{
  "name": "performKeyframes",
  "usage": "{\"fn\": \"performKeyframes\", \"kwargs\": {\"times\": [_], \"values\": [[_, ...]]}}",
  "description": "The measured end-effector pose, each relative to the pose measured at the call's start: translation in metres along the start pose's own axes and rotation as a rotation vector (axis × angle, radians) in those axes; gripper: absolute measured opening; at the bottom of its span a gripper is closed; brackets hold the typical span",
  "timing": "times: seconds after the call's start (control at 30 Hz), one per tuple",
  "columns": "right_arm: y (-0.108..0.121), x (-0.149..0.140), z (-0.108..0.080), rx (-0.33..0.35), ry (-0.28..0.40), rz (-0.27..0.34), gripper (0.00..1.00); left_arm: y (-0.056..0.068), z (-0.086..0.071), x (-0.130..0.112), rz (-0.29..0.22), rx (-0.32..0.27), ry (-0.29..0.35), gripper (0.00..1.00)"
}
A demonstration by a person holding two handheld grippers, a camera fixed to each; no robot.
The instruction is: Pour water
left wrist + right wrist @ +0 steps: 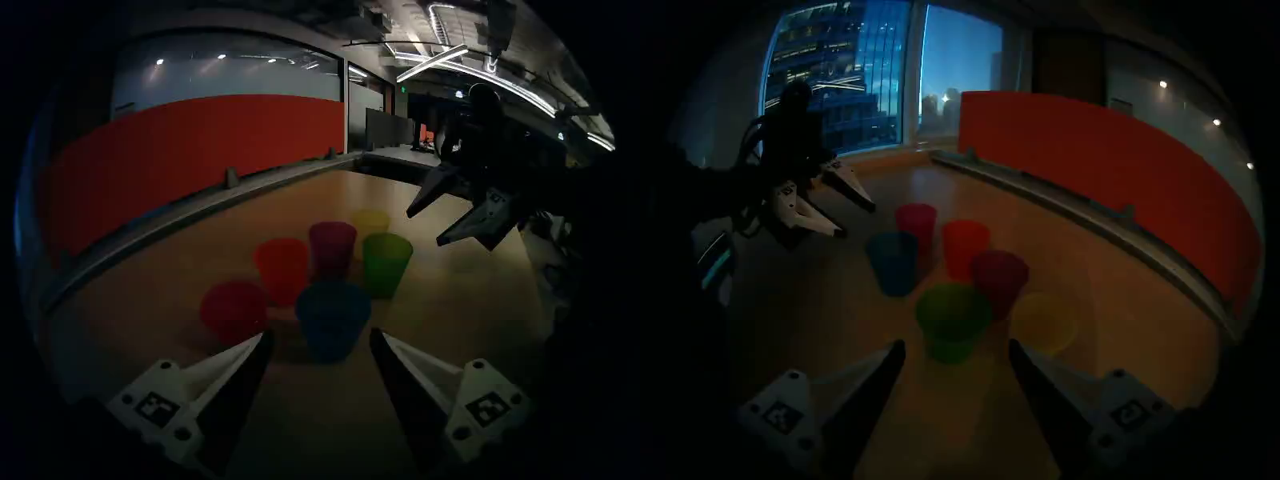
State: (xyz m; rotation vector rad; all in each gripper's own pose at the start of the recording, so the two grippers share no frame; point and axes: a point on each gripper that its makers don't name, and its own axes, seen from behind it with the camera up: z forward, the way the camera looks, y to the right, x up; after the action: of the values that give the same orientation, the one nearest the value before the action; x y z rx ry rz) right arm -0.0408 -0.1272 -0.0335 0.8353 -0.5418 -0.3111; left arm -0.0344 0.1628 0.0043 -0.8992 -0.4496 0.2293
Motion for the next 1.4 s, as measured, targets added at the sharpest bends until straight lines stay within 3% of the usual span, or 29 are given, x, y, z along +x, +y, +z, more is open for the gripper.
{"fn": "performKeyframes", "kwargs": {"times": [0.87,1.4], "values": [[-0.002,-0.019,0.052,0.034,-0.052,0.004,0.97,-0.001,0.044,-0.032,0.000,-0.035,-0.094,0.89],[-0.003,-0.017,0.072,0.052,-0.070,0.004,0.97,0.005,0.064,-0.032,0.013,-0.075,-0.132,0.88]]}}
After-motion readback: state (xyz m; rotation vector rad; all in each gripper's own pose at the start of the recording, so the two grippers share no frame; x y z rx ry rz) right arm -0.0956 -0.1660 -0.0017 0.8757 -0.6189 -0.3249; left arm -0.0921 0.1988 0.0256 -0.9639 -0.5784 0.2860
